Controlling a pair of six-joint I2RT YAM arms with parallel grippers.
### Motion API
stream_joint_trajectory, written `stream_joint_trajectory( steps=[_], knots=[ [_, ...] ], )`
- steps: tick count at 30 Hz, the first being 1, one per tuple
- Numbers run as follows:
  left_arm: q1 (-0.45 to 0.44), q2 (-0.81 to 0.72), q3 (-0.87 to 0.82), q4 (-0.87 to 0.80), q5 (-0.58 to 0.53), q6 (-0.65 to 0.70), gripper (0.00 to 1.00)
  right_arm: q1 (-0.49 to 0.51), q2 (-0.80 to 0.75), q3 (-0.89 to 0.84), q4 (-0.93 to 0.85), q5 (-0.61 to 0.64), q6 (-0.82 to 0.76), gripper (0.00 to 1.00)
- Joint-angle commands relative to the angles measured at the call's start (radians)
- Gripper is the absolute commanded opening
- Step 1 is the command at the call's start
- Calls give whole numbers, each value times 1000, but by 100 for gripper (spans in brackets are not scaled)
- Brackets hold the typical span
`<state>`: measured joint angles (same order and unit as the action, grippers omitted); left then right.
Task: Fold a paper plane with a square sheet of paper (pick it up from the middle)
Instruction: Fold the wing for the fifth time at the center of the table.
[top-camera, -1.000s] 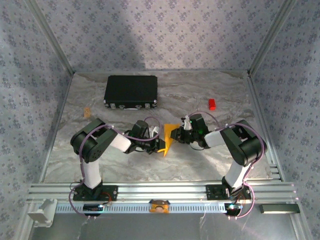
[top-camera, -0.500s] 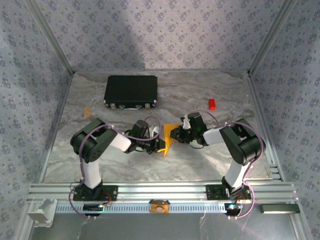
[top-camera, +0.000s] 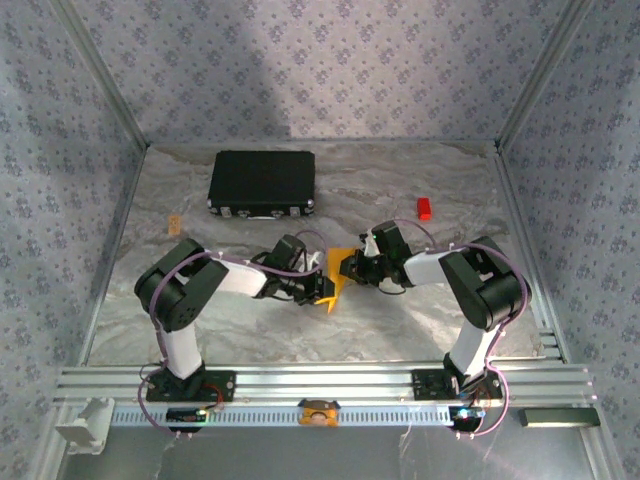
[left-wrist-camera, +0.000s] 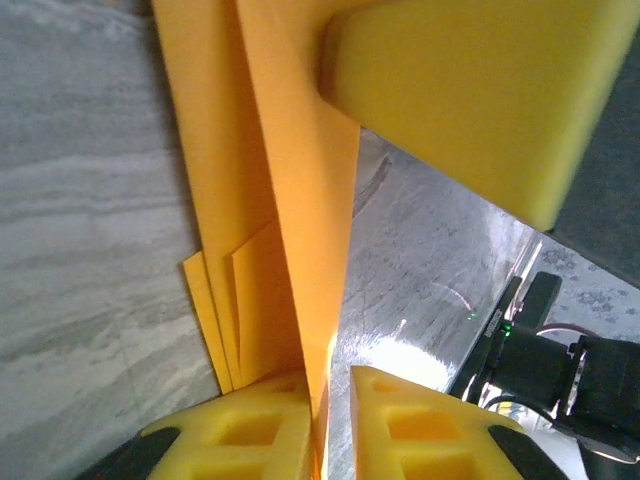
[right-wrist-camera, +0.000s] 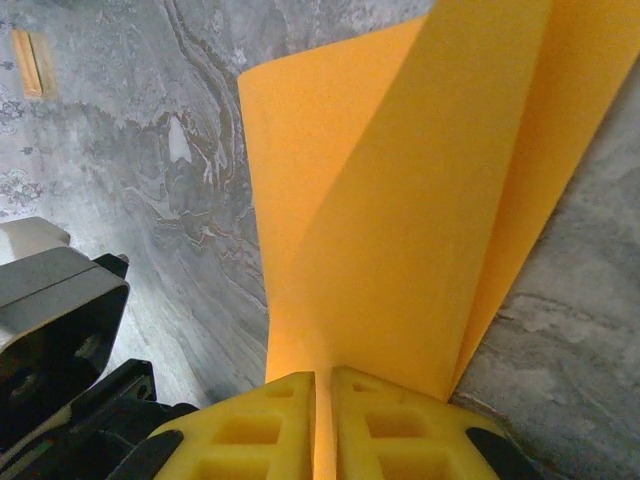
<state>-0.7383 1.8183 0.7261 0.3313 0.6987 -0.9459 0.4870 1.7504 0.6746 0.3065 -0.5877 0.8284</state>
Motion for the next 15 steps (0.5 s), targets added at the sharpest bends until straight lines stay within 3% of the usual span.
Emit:
stream_joint_trajectory(
  steps=[1,10,15],
  knots=[
    [1,-17,-21,-164,-38,33,20,10,54,-5,-120,101,-29,15],
    [2,-82,-10,-189,-45,52,24,14,50,-3,-133,109,-34,14],
    [2,-90,-10,-186,-39,54,17,20,54,-2,-136,112,-34,14]
  ],
)
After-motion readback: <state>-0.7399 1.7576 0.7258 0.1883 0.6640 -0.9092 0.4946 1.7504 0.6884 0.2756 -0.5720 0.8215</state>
